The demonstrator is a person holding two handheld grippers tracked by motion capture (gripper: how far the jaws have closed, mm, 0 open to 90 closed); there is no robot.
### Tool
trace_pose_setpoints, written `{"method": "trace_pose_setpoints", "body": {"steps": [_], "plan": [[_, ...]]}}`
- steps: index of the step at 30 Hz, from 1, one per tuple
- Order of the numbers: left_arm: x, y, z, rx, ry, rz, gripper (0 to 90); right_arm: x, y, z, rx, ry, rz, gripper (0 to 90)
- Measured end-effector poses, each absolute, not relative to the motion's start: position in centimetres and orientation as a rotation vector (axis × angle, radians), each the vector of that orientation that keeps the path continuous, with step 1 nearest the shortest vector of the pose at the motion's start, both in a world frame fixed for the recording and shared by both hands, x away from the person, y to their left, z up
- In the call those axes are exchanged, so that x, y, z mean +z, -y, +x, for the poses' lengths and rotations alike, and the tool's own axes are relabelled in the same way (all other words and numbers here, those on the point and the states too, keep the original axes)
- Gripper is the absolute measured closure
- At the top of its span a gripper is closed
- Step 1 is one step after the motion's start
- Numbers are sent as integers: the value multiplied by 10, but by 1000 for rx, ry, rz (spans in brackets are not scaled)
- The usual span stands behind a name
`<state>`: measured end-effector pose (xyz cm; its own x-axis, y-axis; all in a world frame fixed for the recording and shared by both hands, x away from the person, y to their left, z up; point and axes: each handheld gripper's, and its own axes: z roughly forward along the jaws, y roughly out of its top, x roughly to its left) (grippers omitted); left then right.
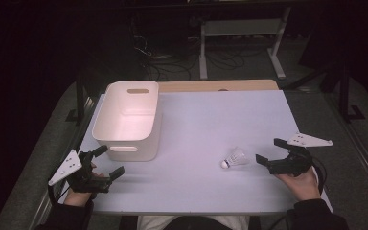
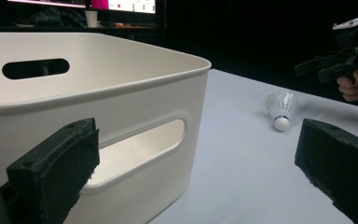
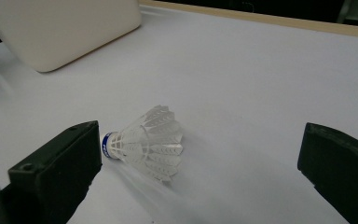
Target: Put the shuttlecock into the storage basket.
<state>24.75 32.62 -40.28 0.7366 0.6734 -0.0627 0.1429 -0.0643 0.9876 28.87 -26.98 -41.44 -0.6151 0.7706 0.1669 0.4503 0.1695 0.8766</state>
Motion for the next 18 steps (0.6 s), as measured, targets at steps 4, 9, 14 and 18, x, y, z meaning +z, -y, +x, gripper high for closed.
{"method": "trace_pose_setpoints", "body": {"steps": [4, 9, 14, 18], "plan": [[-403, -326, 247, 494, -671, 1605, 0, -413, 269, 287, 1430, -2135, 1157, 0], [-403, -326, 248, 495, -668, 1607, 0, -412, 267, 285, 1429, -2144, 1134, 0], [-403, -326, 248, 495, -667, 1608, 0, -409, 265, 283, 1431, -2153, 1112, 0], [-403, -326, 248, 495, -669, 1608, 0, -407, 262, 282, 1423, -2167, 1090, 0]]}}
